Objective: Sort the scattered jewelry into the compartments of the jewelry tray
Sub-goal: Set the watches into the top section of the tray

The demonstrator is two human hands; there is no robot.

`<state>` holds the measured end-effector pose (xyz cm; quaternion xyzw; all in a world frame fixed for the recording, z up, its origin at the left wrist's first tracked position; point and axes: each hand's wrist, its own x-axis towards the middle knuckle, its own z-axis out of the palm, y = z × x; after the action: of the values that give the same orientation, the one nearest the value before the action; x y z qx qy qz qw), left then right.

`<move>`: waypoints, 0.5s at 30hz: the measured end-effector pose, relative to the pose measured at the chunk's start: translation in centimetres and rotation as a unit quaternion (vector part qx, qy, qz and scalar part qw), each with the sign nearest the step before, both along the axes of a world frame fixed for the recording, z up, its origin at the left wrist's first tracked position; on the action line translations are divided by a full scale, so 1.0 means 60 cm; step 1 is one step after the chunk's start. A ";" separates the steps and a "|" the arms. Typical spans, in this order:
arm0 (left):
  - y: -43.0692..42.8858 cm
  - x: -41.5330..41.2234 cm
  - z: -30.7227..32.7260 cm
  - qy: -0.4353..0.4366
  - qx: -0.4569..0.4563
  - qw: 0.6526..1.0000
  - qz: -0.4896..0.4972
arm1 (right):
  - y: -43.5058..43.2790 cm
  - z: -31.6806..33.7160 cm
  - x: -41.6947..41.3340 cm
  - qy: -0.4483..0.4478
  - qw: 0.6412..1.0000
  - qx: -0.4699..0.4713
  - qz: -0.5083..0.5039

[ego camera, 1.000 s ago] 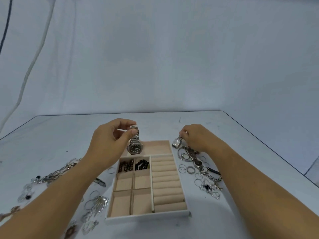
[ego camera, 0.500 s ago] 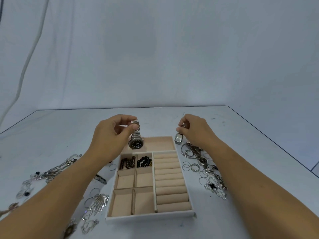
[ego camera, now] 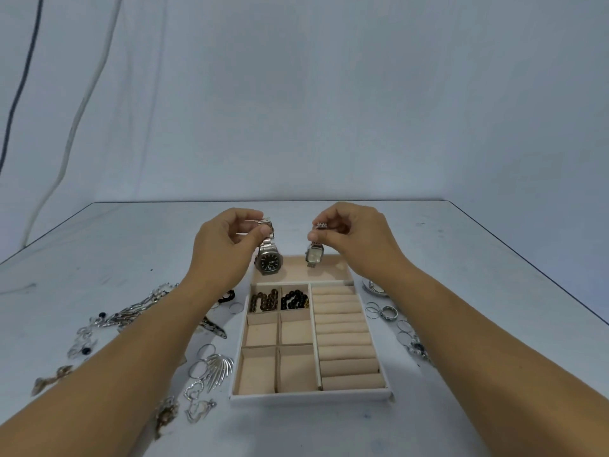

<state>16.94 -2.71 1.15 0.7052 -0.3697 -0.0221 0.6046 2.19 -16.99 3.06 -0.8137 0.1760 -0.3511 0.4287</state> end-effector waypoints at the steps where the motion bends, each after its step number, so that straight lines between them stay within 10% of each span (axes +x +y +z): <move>1: 0.000 0.002 0.002 0.008 -0.002 1.000 0.000 | 0.002 -0.001 0.002 0.007 1.000 0.005 0.002; 15: -0.006 0.013 -0.014 -0.004 0.028 0.999 -0.025 | 0.009 0.004 0.042 0.017 0.999 0.004 -0.028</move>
<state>17.70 -3.06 0.30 0.7126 -0.3887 -0.0445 0.5824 4.69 -16.47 3.30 -0.8126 0.2078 -0.3482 0.4186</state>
